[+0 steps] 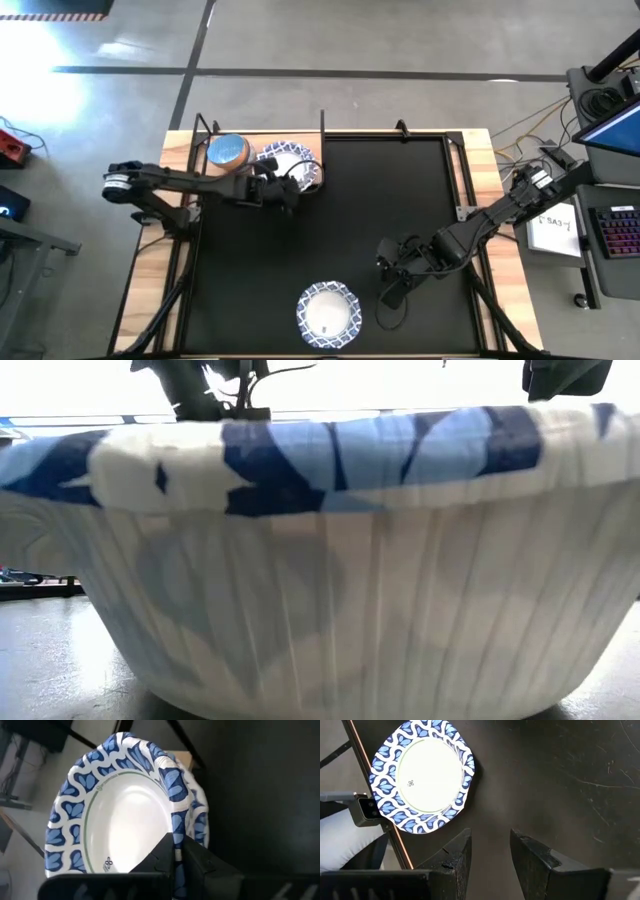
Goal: Place and stack bowls onto a shelf
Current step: Stack the top white bowl on top of the other white bowl on the shelf, then adjust the stack of white bowls on the shelf
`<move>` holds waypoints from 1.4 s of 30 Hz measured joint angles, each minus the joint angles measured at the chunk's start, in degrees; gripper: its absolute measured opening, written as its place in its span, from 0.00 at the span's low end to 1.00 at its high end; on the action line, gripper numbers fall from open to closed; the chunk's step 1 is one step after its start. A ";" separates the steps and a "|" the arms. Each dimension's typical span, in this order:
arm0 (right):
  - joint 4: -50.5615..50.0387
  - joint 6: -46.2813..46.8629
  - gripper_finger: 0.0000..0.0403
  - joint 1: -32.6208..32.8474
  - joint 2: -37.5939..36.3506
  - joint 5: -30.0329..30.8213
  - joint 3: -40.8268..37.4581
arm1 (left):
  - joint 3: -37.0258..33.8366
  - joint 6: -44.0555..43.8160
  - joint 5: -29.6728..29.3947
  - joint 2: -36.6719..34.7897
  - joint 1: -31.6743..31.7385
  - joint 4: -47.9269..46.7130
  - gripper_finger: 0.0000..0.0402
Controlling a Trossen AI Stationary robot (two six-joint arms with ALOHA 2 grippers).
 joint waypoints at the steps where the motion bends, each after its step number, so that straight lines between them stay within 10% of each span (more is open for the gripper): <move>1: -0.01 0.00 0.31 0.00 -0.02 0.00 0.00 | 0.00 -0.04 0.47 0.05 0.66 -0.05 0.01; 23: -0.07 -1.55 0.31 0.00 -0.04 0.02 0.02 | 1.72 0.16 10.08 -0.28 2.64 1.98 0.46; 31: -0.09 -1.55 0.31 0.02 -0.06 0.02 0.02 | 2.67 -1.21 28.10 -0.92 -0.11 1.84 0.49; 42: -0.09 -4.47 0.31 0.13 -0.06 0.02 0.02 | -6.25 -3.03 22.65 -0.88 -1.45 3.35 0.49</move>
